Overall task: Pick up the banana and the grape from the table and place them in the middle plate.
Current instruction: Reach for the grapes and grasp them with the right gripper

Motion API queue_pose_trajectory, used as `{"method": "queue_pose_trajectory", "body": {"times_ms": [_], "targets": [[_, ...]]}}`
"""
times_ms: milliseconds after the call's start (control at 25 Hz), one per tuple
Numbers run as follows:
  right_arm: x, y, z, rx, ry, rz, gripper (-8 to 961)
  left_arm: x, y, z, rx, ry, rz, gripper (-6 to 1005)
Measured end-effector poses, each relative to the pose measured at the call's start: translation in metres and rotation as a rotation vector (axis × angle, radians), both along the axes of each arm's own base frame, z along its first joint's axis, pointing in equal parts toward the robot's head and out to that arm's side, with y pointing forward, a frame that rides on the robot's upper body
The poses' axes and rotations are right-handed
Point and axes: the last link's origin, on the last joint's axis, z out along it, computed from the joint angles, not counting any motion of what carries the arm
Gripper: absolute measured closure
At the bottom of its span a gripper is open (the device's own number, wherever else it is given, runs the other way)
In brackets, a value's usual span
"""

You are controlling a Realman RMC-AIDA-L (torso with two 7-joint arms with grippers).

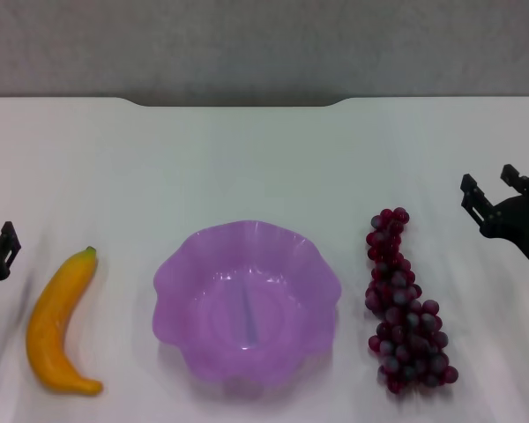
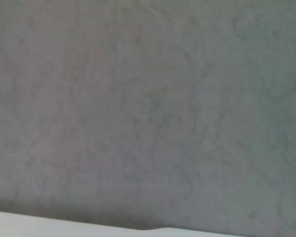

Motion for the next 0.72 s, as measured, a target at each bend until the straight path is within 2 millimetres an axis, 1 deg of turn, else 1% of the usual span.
{"method": "queue_pose_trajectory", "body": {"times_ms": [40, 80, 120, 280, 440, 560, 600, 720], "targets": [[0.001, 0.0, 0.0, -0.001, 0.013, -0.007, 435, 0.0, 0.0, 0.0, -0.001, 0.0, 0.0, 419], [0.003, 0.001, 0.001, -0.006, 0.053, -0.03, 400, 0.0, 0.0, 0.0, -0.001, 0.001, 0.001, 397], [0.003, 0.001, 0.001, -0.006, 0.053, -0.03, 364, -0.001, -0.001, 0.0, 0.0, 0.001, 0.002, 375], [0.004, -0.003, 0.001, -0.014, 0.142, -0.052, 223, -0.003, -0.003, 0.001, 0.006, -0.002, 0.011, 287], [0.003, -0.014, 0.001, -0.011, 0.186, -0.011, 140, -0.003, -0.003, 0.002, 0.007, -0.001, 0.012, 200], [0.002, -0.023, -0.002, -0.021, 0.194, 0.013, 77, -0.003, -0.003, 0.001, 0.005, 0.0, 0.011, 135], [0.002, -0.026, -0.005, -0.029, 0.198, 0.014, 56, -0.003, -0.003, 0.001, 0.004, 0.001, 0.011, 136], [0.001, -0.034, -0.013, -0.068, 0.207, 0.014, 59, -0.003, -0.003, 0.001, 0.003, 0.002, 0.01, 137]]}}
